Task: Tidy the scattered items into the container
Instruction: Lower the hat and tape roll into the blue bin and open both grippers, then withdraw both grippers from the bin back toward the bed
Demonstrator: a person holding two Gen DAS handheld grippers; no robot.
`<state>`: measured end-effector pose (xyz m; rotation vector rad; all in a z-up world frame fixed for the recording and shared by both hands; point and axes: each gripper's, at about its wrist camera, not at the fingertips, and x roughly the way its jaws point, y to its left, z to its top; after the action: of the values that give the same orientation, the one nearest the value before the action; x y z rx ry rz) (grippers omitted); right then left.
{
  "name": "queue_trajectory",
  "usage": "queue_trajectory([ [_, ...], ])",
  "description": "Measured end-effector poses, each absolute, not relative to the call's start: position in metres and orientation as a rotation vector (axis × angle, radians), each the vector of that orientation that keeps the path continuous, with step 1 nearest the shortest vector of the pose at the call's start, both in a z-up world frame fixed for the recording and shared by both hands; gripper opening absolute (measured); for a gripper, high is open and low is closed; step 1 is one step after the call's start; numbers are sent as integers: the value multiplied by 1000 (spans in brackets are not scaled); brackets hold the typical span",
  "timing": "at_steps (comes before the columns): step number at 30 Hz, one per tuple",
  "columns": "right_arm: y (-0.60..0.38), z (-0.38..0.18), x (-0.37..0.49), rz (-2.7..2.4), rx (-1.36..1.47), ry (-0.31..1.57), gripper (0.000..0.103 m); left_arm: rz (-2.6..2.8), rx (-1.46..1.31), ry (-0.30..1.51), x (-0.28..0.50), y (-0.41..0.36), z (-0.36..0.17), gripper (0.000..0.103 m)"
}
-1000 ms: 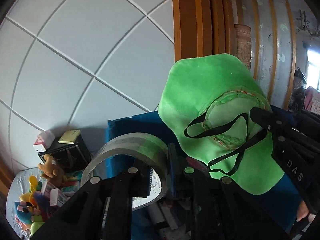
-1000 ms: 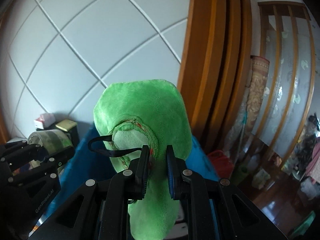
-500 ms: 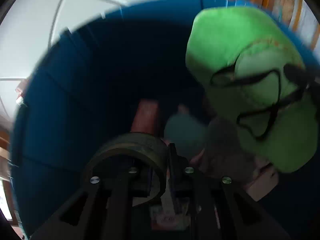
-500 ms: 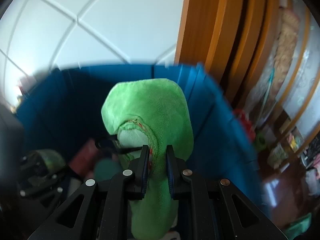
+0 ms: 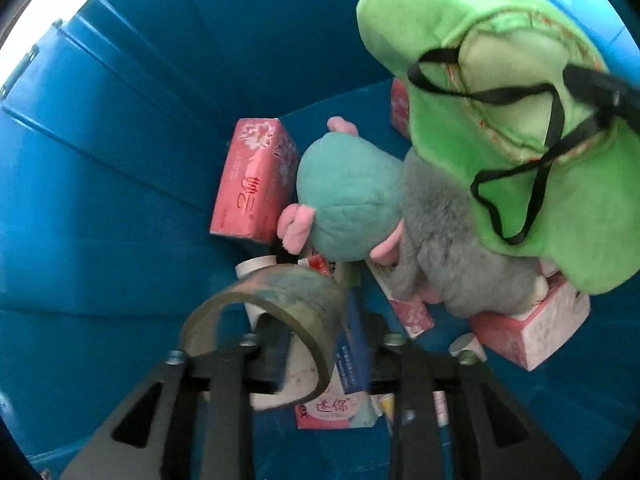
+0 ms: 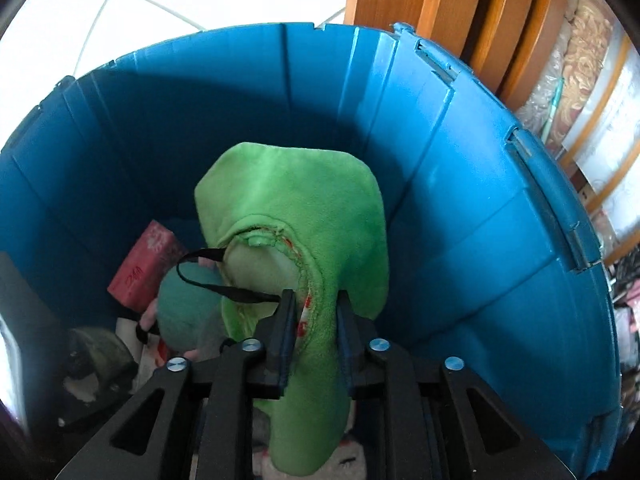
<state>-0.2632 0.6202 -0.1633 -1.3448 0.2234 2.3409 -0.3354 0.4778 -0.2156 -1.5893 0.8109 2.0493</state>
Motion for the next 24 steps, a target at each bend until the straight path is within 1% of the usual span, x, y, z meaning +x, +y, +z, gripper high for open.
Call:
queue_trajectory([
  [1,620,-162,-263,2344,-1345,228,25,2050,-1585,824,-334,478,-217,41],
  [2,619,-160,-263,2345,-1349,230,27,2056,-1572,842,-332,479,-217,42],
  [3,618,-160,-263,2343,-1357,226,32,2064,-1553,857,-330,481,-216,42],
  [4,617,-160,-264,2338,-1366,215,42,2064,-1543,860,-328,481,-215,43],
  [5,615,-160,-264,2331,-1375,197,48,2063,-1536,857,-327,482,-214,47],
  [6,613,-159,-265,2328,-1381,183,60,2065,-1530,855,-326,482,-214,50],
  [7,611,-158,-266,2331,-1381,172,66,2070,-1523,856,-325,482,-213,53],
  [10,607,-153,-265,2336,-1366,151,68,2084,-1511,852,-323,482,-212,54],
  [12,608,-149,-264,2343,-1360,168,69,2088,-1512,850,-321,481,-212,54],
  [14,609,-145,-262,2353,-1354,188,80,2093,-1507,836,-319,480,-209,54],
  [15,608,-143,-261,2356,-1350,191,83,2098,-1502,815,-318,479,-206,54],
  [19,604,-128,-257,2388,-1302,196,84,2133,-1454,732,-313,472,-182,54],
  [21,601,-112,-251,2421,-1254,203,87,2173,-1416,698,-305,464,-166,58],
  [23,596,-91,-241,2461,-1169,202,89,2221,-1371,646,-297,454,-146,66],
  [24,592,-78,-233,2492,-1113,195,93,2242,-1343,601,-293,450,-131,68],
])
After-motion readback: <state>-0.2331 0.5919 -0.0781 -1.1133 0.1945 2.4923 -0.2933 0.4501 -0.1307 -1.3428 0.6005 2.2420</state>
